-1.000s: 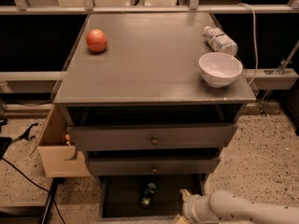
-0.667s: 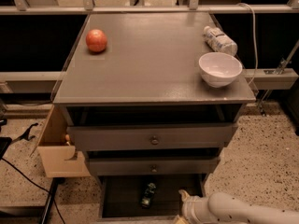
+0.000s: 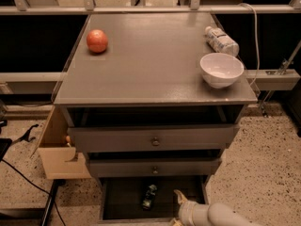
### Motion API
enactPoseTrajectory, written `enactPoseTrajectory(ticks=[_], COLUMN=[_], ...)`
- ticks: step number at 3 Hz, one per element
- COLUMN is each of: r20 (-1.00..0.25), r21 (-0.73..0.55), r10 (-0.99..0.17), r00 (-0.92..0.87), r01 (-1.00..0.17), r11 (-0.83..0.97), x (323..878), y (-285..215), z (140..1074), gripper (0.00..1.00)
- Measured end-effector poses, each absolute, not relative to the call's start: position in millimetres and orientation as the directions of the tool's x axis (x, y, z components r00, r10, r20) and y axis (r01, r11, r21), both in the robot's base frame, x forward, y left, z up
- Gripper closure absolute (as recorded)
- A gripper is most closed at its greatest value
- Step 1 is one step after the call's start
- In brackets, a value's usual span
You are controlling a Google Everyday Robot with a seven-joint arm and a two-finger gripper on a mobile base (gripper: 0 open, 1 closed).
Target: Pick green can from bottom drawer and place on counter
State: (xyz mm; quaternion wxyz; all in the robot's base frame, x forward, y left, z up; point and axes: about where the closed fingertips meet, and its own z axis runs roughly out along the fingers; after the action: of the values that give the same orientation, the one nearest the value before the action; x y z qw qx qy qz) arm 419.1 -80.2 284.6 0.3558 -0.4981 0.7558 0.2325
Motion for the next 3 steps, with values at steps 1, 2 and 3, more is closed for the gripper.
enactPoseTrajectory(ticks=[1, 2, 3], r20=[-0.772, -0.78, -0.799], r21=[-0.009, -0.03, -0.069], r10=[-0.586, -0.581, -0.569], r00=[-0.247, -0.231, -0.194], r01=[-0.918, -0.914, -0.911], r11=[0.398, 0.404, 0.407], x=[419.3, 420.1, 426.9], y=[-79.5, -77.0, -69.9], z=[282.4, 274.7, 268.8], gripper=[0.0, 0.0, 0.0])
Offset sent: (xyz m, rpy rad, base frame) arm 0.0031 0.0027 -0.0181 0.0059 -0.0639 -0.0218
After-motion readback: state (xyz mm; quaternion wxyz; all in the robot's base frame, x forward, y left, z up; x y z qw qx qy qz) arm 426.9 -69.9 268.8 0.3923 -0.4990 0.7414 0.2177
